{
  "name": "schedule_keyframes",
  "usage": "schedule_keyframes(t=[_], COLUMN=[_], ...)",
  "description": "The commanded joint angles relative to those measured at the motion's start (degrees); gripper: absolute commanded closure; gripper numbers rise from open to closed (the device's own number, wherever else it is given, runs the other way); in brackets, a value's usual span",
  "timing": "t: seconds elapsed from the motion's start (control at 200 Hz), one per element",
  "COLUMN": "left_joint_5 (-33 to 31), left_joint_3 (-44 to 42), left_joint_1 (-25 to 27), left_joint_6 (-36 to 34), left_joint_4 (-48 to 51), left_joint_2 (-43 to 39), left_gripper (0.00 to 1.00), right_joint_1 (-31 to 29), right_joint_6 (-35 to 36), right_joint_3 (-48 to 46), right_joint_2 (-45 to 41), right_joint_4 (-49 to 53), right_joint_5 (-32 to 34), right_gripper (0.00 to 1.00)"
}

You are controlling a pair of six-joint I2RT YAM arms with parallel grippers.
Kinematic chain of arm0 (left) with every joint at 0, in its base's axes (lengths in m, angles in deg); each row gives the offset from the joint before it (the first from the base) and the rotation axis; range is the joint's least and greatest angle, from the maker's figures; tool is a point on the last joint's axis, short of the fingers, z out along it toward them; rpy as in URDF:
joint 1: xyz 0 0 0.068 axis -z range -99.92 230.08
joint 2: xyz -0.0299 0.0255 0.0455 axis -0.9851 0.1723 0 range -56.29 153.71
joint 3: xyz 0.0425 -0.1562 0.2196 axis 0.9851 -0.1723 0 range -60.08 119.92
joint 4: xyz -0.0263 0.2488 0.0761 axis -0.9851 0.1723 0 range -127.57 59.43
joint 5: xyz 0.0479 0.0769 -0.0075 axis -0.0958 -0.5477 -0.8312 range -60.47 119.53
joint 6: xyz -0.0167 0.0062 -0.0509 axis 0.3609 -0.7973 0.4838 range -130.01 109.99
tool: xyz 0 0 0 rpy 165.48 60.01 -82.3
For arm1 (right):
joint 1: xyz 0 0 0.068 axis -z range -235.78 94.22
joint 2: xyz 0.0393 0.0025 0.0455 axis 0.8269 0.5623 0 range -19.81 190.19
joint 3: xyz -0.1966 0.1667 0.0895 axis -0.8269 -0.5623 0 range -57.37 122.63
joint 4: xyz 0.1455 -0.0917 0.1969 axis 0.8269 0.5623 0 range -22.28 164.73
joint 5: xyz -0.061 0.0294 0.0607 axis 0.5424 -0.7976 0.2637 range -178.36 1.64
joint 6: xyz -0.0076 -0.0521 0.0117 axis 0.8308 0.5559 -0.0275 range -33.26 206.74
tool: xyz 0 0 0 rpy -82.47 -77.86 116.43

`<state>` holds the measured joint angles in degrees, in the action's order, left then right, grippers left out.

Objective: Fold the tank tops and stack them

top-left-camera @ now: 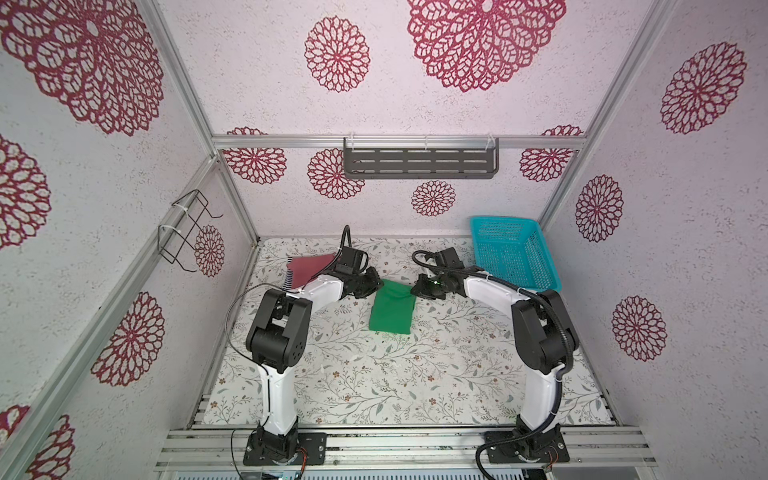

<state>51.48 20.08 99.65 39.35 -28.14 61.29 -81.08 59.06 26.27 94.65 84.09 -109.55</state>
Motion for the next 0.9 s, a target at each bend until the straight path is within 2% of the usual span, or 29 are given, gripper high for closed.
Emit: schedule_keyframes(t=[0.0,0.045,0.125,0.22,0.325,0.405,0.555,0.62,0.711,0.796,0.896], left_joint_5=[1.2,-0.5,-3.5,-5.9,-8.2,-7.1,-8.2,-9.0,-9.5,-9.7,-10.3], left_joint_3=[3.4,3.3,2.1,-3.2,-7.7,-11.4,-13.6,-15.4,-16.4,-16.5,-16.8], left_joint_1=[-2.5,-2.9,-2.9,-1.2,0.7,1.3,2.2,2.3,2.5,2.8,2.8], left_joint_6=[-3.2,-4.6,-6.1,-4.6,-2.6,0.5,1.7,2.7,3.1,2.7,2.3], left_joint_4=[3.0,4.9,7.9,6.1,3.6,-1.7,-3.2,-5.3,-6.0,-5.4,-5.0], left_joint_2=[-1.1,-2.9,-7.6,-10.8,-10.7,-10.1,-7.6,-7.6,-8.5,-9.5,-10.5], left_gripper=[0.42,0.38,0.37,0.37,0.37,0.37,0.39,0.39,0.34,0.29,0.24], right_joint_1=[1.0,1.0,0.6,-1.3,-4.4,-5.5,-5.0,-4.9,-4.8,-4.5,-3.7], right_joint_6=[4.9,6.1,6.8,2.9,-0.7,-3.4,-3.8,-1.9,0.6,2.4,4.2], right_joint_3=[4.3,4.9,4.1,-1.2,-5.6,-8.3,-12.7,-11.1,-8.3,-8.3,-9.7], right_joint_2=[-1.2,-2.4,-5.4,-8.8,-9.0,-7.5,-2.7,1.0,2.5,-1.6,-8.7], right_joint_4=[4.3,5.1,5.1,-0.5,-6.5,-11.2,-19.7,-20.2,-18.1,-16.3,-13.3], right_joint_5=[2.0,3.8,5.5,3.3,1.9,0.2,-1.2,-2.9,-3.8,-3.6,-2.5], right_gripper=[0.59,0.52,0.5,0.61,0.74,0.77,0.81,0.82,0.81,0.77,0.67])
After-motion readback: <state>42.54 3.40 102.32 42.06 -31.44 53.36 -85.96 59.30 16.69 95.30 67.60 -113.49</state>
